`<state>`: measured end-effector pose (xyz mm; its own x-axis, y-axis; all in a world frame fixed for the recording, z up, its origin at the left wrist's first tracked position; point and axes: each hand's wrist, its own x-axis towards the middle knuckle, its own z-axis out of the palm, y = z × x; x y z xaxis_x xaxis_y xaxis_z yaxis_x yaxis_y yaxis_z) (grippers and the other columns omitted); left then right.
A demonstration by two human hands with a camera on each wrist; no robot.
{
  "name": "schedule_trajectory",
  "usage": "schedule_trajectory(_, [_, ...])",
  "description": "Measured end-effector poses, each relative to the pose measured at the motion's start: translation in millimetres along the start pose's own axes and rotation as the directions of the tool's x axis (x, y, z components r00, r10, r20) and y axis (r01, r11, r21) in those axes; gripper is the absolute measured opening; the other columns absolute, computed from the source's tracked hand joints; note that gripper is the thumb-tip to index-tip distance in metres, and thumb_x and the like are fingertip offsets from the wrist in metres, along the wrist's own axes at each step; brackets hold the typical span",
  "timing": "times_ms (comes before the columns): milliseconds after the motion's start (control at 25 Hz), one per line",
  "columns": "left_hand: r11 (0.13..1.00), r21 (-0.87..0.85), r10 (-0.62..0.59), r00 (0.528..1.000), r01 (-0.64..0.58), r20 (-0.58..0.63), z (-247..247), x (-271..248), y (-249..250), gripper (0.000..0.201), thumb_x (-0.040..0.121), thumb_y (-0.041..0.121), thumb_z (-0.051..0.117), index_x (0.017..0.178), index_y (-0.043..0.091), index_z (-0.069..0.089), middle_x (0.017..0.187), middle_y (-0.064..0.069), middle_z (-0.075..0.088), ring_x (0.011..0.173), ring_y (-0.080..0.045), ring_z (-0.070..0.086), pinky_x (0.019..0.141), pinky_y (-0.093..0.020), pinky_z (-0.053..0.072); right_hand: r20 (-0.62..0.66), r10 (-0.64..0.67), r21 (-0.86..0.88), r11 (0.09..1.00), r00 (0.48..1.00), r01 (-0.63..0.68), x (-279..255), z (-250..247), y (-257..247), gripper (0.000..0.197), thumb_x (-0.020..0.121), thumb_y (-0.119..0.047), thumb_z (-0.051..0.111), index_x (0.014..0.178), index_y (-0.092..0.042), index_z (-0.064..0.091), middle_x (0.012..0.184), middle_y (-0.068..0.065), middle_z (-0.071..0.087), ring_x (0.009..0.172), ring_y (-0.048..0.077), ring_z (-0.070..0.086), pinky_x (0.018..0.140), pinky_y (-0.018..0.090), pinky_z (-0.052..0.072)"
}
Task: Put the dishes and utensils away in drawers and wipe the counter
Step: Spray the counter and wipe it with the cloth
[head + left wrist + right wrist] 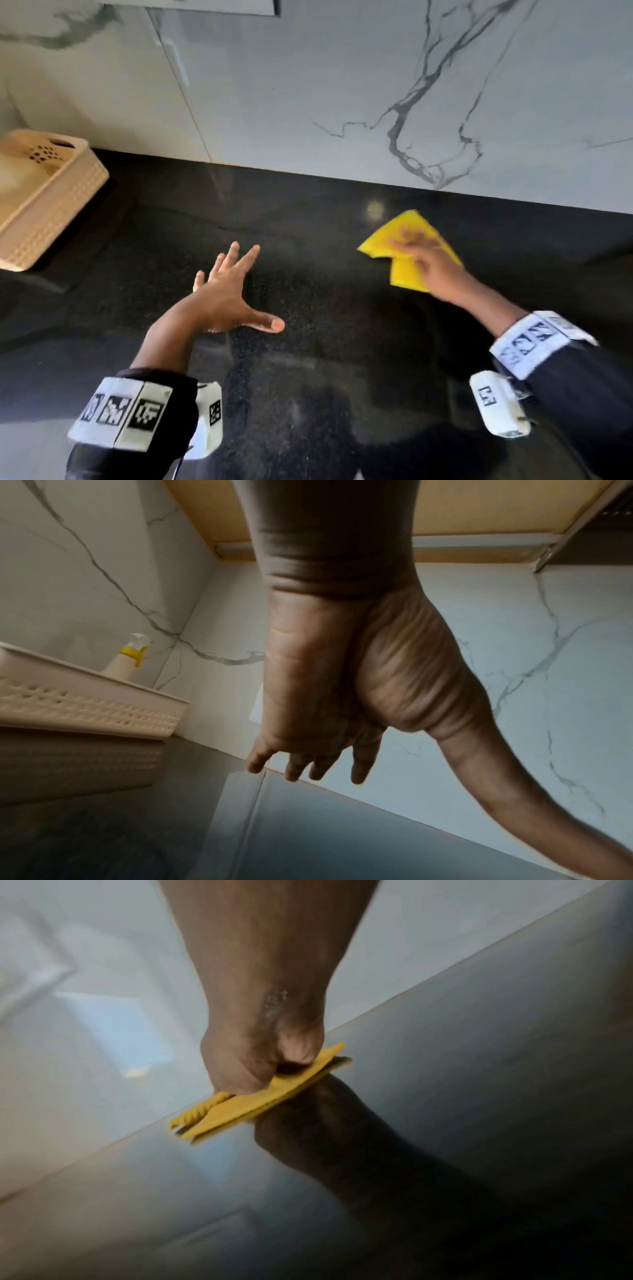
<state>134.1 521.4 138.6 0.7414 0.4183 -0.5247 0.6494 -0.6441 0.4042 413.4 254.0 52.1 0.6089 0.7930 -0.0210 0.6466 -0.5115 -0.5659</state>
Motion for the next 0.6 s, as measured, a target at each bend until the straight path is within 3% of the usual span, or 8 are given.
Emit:
schedule_trajectory(80, [1.0,-0.018,0.005,1.0,-0.004,0.026,22.4,-15.0,-8.0,0.147,0.039,0.077,0.077,0.152,0.043,-0.01,0.16,0.008,-0.025,0.147,-0.015,-0.021,0.12,-0.05,-0.008,-0.207,0.358,0.004,0.931,0.911,-0.365,-8.2,-24.2,32.9,0.067,0.088,0.014,0.039,0.143,-0.024,0.036,0.154,0.016,0.034,0.144,0.041,0.027,0.118,0.045,0.016])
schedule_trajectory(160, [0.997,-0.08,0.011,0.998,-0.006,0.055,40.5,-32.9,-18.9,0.152,0.029,0.089,0.068,0.153,0.043,-0.007,0.161,0.008,-0.022,0.148,-0.014,-0.02,0.121,-0.048,-0.004,-0.285,0.546,-0.096,0.802,0.788,-0.59,-5.9,2.0,-6.6,0.07,0.093,0.004,0.041,0.152,-0.031,0.028,0.162,0.009,0.018,0.149,0.037,0.012,0.118,0.055,0.011])
schedule_trajectory(240, [0.974,-0.223,0.027,1.0,-0.026,0.0,49.1,-45.1,-33.2,0.14,0.037,0.09,0.066,0.154,0.042,0.006,0.163,0.007,-0.012,0.149,-0.012,-0.011,0.123,-0.045,0.005,-0.181,0.403,-0.18,0.883,0.897,-0.433,-15.8,65.0,-87.8,0.071,0.091,-0.005,0.045,0.153,-0.033,0.024,0.164,0.006,0.011,0.15,0.038,0.005,0.117,0.061,0.007])
schedule_trajectory(320, [0.941,-0.337,0.0,0.995,-0.035,-0.103,51.5,-56.0,-49.0,0.112,0.058,0.075,0.071,0.152,0.039,0.023,0.164,0.005,0.006,0.149,-0.01,0.006,0.122,-0.038,0.013,-0.013,0.016,-0.207,0.978,1.0,-0.018,-66.7,138.3,-169.2,0.077,0.081,-0.002,0.042,0.151,-0.031,0.031,0.163,0.007,0.014,0.149,0.039,0.003,0.117,0.063,0.003])
schedule_trajectory(360, [0.922,-0.386,-0.028,0.988,-0.032,-0.149,53.2,-59.8,-56.7,0.101,0.062,0.068,0.07,0.15,0.038,0.031,0.162,0.005,0.017,0.147,-0.01,0.018,0.12,-0.034,0.019,0.172,-0.208,-0.178,0.955,0.963,0.238,-97.4,157.9,-193.1,0.08,0.078,0.0,0.041,0.151,-0.032,0.032,0.163,0.004,0.014,0.149,0.036,0.0,0.118,0.059,-0.002])
schedule_trajectory(440, [0.873,-0.484,-0.051,0.978,-0.054,-0.202,56.3,-63.2,-67.1,0.086,0.066,0.073,0.066,0.142,0.039,0.044,0.15,0.008,0.043,0.136,-0.008,0.04,0.115,-0.034,0.031,0.429,-0.443,-0.044,0.86,0.787,0.508,-131.5,142.9,-185.3,0.082,0.077,0.003,0.042,0.15,-0.033,0.034,0.163,-0.003,0.015,0.15,0.028,-0.001,0.121,0.047,-0.005])
schedule_trajectory(520, [0.85,-0.519,-0.023,0.977,-0.093,-0.212,65.4,-63.1,-64.1,0.083,0.067,0.081,0.06,0.137,0.038,0.05,0.142,0.012,0.051,0.133,-0.005,0.043,0.116,-0.038,0.032,0.366,-0.53,-0.03,0.815,0.765,0.579,-131.1,102.1,-132.7,0.082,0.07,0.005,0.042,0.144,-0.028,0.046,0.156,-0.001,0.031,0.148,0.028,0.022,0.122,0.04,0.01])
schedule_trajectory(600, [0.891,-0.437,0.04,0.978,-0.128,-0.204,82.5,-61.0,-54.3,0.079,0.071,0.075,0.055,0.14,0.036,0.047,0.152,0.016,0.035,0.146,-0.006,0.021,0.123,-0.039,0.011,0.15,-0.278,-0.084,0.952,0.949,0.293,-128.3,58.8,-66.3,0.082,0.069,0.014,0.041,0.14,-0.025,0.048,0.15,0.005,0.04,0.141,0.034,0.035,0.117,0.035,0.017])
